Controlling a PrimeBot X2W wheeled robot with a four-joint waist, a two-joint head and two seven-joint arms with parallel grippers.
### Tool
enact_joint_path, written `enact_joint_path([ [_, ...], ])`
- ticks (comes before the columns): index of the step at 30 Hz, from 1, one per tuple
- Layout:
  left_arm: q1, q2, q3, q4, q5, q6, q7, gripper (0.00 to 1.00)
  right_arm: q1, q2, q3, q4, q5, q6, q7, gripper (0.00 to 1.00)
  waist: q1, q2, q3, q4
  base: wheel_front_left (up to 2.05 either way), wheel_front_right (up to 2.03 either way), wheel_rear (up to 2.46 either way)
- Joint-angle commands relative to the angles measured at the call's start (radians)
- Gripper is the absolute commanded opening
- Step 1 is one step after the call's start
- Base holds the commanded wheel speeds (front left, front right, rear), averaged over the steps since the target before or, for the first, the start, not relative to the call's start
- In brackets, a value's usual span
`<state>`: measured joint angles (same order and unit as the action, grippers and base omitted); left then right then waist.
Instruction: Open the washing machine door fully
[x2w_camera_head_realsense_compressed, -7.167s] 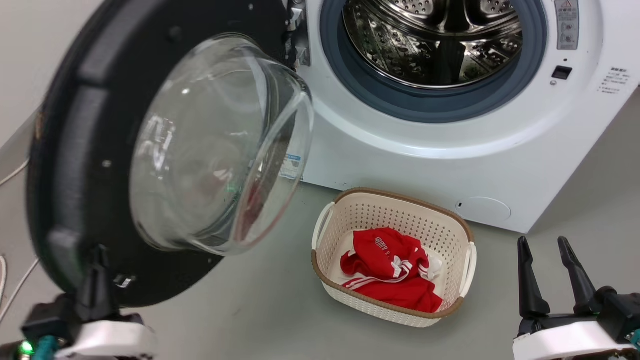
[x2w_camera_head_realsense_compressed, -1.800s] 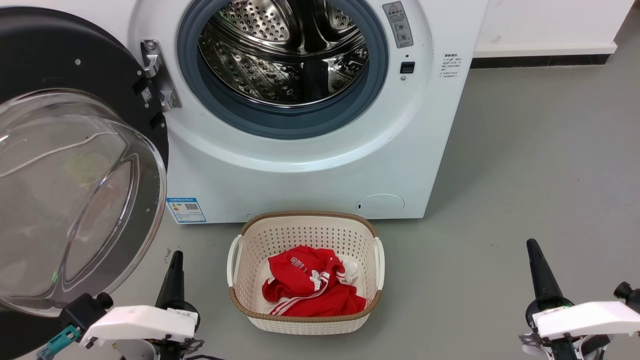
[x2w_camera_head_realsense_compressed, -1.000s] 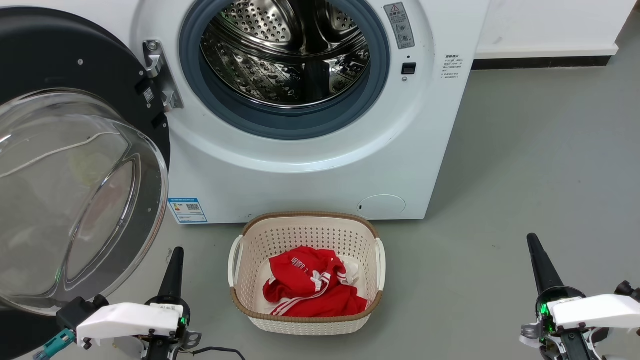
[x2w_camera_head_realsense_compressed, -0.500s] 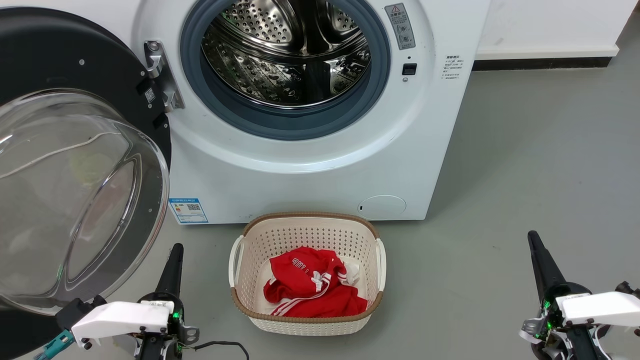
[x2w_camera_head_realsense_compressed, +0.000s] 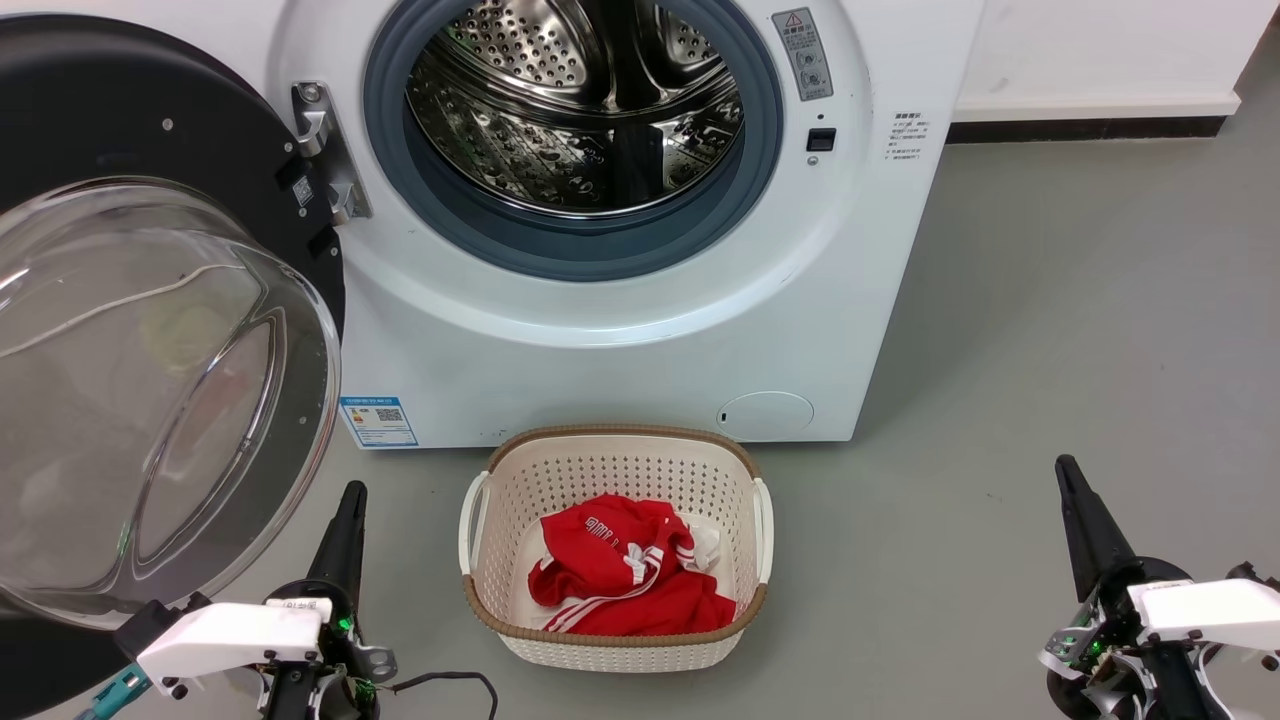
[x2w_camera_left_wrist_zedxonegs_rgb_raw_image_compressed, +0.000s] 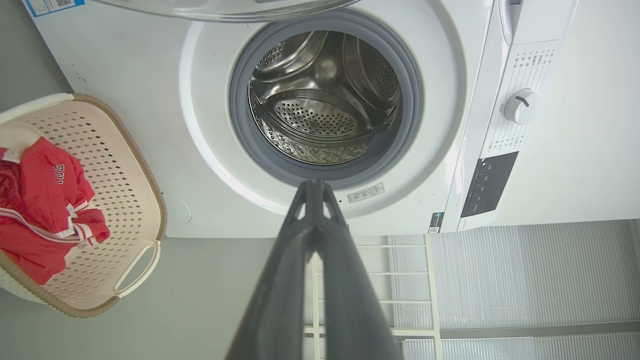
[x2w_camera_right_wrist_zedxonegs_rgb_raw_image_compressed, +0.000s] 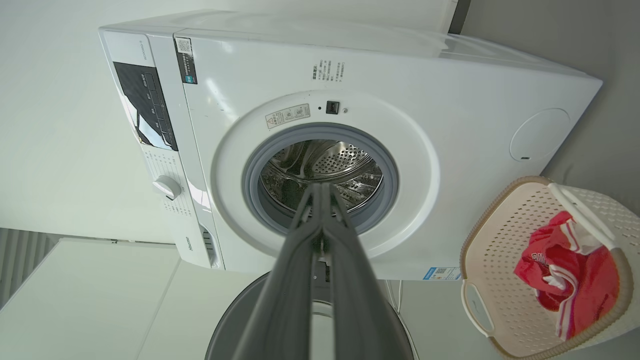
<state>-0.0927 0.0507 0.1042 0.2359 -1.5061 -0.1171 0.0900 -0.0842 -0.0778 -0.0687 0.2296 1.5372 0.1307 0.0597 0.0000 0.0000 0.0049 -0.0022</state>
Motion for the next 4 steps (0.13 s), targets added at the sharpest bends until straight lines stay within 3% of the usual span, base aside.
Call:
enact_joint_path([
  [1, -0.016, 0.0, 0.004, 0.002, -0.015, -0.008, 0.004, 0.0, -0.018, 0.0, -0.003, 0.002, 0.019, 0.0, 0.005, 0.0, 0.0, 0.0, 0.0, 0.0, 0.0, 0.0, 0.0],
  [4, -0.018, -0.001, 0.007, 0.006, -0.052, -0.011, 0.013, 0.0, -0.023, 0.001, -0.006, 0.007, 0.053, 0.0, 0.014, 0.0, 0.0, 0.0, -0.001, 0.001, 0.0, 0.0, 0.0],
])
